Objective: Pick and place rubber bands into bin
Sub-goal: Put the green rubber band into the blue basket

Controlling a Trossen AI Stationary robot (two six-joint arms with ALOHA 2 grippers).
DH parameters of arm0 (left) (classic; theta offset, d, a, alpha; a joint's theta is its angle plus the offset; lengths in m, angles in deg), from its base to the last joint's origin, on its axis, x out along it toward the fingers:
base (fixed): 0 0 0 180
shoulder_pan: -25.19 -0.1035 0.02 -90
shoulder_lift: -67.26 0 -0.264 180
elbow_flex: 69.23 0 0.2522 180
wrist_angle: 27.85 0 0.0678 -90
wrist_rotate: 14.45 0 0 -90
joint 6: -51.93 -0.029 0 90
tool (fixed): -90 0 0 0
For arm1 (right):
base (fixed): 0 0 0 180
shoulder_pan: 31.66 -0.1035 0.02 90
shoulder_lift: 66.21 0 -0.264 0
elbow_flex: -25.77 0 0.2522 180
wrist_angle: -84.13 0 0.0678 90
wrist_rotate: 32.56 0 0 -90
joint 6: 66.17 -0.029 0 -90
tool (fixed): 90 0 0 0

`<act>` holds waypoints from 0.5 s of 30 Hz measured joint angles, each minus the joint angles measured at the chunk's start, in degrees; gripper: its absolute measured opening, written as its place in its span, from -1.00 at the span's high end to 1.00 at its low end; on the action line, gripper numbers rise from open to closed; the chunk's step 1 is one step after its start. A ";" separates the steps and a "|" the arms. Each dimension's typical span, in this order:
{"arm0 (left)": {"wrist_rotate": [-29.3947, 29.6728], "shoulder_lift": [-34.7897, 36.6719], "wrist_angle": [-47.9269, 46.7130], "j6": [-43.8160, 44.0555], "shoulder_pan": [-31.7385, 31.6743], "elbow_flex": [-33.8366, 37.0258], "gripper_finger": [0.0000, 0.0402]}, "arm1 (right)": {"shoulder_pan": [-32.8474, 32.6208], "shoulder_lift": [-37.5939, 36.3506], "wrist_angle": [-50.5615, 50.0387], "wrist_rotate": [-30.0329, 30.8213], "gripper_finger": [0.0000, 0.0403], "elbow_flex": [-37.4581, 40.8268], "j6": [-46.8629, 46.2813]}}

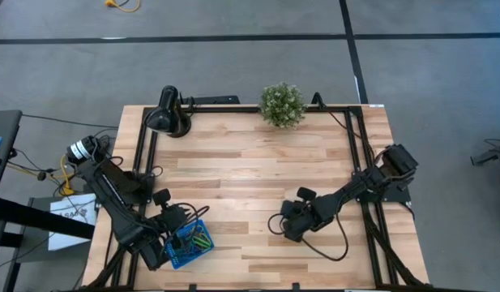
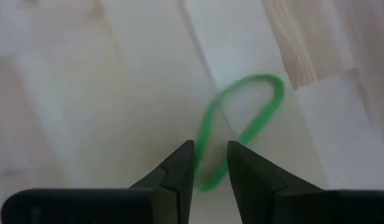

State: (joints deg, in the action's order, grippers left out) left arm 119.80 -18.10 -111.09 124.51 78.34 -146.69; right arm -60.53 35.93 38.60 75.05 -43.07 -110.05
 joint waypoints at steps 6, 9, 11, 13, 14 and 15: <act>-0.03 -0.02 0.04 0.05 0.00 0.00 0.82 | 0.50 0.32 -2.05 0.34 0.55 -0.07 -2.44; -0.04 -0.02 0.07 0.02 0.00 0.00 0.82 | 0.51 0.32 -1.94 0.40 0.57 -0.05 -2.27; -0.04 -0.02 0.13 0.02 0.00 0.00 0.82 | 0.50 0.32 -1.21 0.24 0.61 0.01 -2.19; -0.04 -0.02 0.21 0.02 0.00 0.00 0.82 | 0.50 0.36 0.51 0.10 0.67 0.12 -2.11; -0.04 -0.02 0.30 0.02 0.00 0.00 0.82 | 0.52 0.42 1.82 0.11 0.70 0.15 -2.11; -0.06 -0.02 0.43 0.02 0.00 0.00 0.82 | 0.52 0.51 3.26 0.10 0.73 0.15 -2.11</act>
State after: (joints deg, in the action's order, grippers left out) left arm 119.73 -18.12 -110.66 124.53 78.34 -146.69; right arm -60.01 36.44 41.85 75.16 -42.93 -112.16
